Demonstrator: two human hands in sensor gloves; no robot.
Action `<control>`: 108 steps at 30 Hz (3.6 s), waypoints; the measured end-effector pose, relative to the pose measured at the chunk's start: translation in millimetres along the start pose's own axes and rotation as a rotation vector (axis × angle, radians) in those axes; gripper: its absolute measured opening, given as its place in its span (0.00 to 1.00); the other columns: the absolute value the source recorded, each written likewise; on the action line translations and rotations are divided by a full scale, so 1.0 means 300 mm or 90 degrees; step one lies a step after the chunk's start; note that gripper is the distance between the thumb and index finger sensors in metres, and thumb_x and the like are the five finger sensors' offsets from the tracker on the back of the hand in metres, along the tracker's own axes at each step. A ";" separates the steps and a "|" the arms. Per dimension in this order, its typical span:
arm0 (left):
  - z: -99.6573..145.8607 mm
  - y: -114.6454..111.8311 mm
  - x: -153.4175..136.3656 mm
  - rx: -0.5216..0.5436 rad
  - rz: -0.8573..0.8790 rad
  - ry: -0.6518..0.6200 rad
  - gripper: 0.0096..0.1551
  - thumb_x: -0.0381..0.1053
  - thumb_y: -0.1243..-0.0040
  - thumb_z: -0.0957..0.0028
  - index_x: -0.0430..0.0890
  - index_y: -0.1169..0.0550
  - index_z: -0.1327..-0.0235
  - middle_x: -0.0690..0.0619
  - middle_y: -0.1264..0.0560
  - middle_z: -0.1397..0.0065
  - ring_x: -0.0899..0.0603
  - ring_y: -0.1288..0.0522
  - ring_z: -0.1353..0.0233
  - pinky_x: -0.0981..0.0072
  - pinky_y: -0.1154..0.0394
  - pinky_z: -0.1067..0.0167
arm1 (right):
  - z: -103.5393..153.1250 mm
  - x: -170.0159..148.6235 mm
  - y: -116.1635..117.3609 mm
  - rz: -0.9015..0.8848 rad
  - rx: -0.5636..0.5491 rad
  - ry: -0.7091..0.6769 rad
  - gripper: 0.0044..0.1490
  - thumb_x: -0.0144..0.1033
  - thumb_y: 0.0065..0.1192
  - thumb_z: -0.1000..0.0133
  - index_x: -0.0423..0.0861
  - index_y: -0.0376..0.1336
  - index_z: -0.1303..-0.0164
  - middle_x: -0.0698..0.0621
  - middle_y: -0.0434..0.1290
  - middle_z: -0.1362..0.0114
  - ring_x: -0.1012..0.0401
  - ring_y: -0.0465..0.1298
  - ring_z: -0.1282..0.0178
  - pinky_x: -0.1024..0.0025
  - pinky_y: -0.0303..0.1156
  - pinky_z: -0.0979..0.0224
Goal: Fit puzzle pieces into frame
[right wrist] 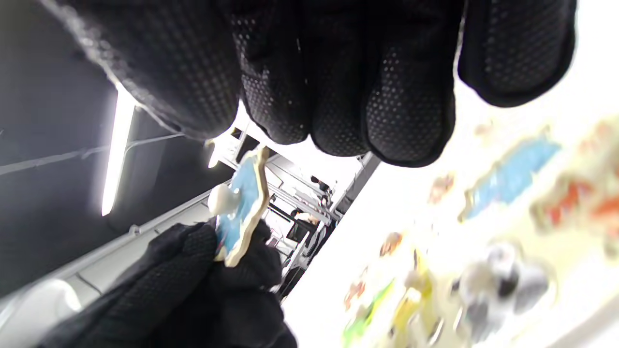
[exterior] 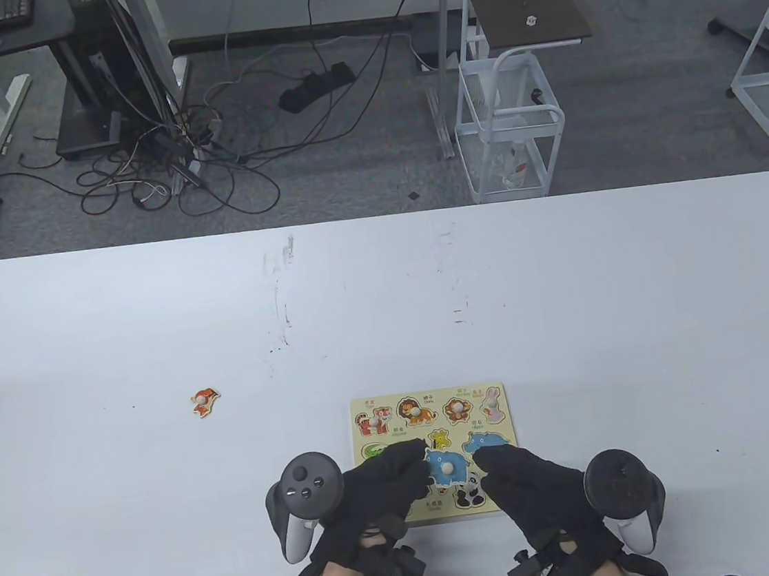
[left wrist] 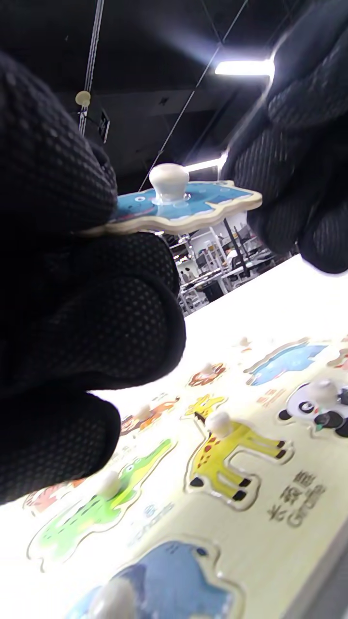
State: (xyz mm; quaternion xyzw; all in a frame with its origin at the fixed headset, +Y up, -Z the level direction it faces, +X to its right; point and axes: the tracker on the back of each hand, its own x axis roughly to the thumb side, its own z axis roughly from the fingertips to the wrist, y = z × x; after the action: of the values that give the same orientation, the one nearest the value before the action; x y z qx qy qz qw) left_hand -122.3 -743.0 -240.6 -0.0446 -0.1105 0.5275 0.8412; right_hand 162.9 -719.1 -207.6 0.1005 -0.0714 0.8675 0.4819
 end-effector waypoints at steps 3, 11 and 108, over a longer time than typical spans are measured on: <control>-0.003 0.004 -0.002 0.003 -0.014 0.006 0.24 0.58 0.31 0.53 0.50 0.15 0.46 0.53 0.09 0.52 0.51 0.09 0.57 0.54 0.17 0.43 | -0.008 0.086 -0.002 0.132 -0.045 -0.078 0.32 0.46 0.77 0.56 0.45 0.76 0.43 0.44 0.78 0.37 0.42 0.83 0.45 0.38 0.73 0.41; -0.008 0.020 -0.021 0.009 -0.015 0.026 0.24 0.58 0.30 0.53 0.49 0.14 0.47 0.53 0.09 0.53 0.51 0.09 0.58 0.54 0.16 0.44 | -0.033 0.268 0.120 0.446 -0.040 -0.251 0.31 0.46 0.82 0.61 0.48 0.78 0.49 0.47 0.81 0.41 0.47 0.84 0.51 0.42 0.74 0.41; 0.013 0.024 -0.001 0.025 -0.424 -0.021 0.34 0.63 0.39 0.51 0.55 0.24 0.30 0.44 0.27 0.23 0.36 0.23 0.27 0.42 0.34 0.26 | -0.132 0.073 0.037 0.392 -0.020 -0.038 0.45 0.56 0.69 0.55 0.51 0.62 0.27 0.44 0.66 0.24 0.35 0.68 0.26 0.32 0.62 0.31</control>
State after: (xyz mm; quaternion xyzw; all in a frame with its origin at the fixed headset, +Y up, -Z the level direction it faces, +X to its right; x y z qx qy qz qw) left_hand -129.6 -740.3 -238.2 0.0185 -0.1223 0.2263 0.9662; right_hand 138.0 -698.2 -241.0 0.0923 -0.1261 0.9682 0.1955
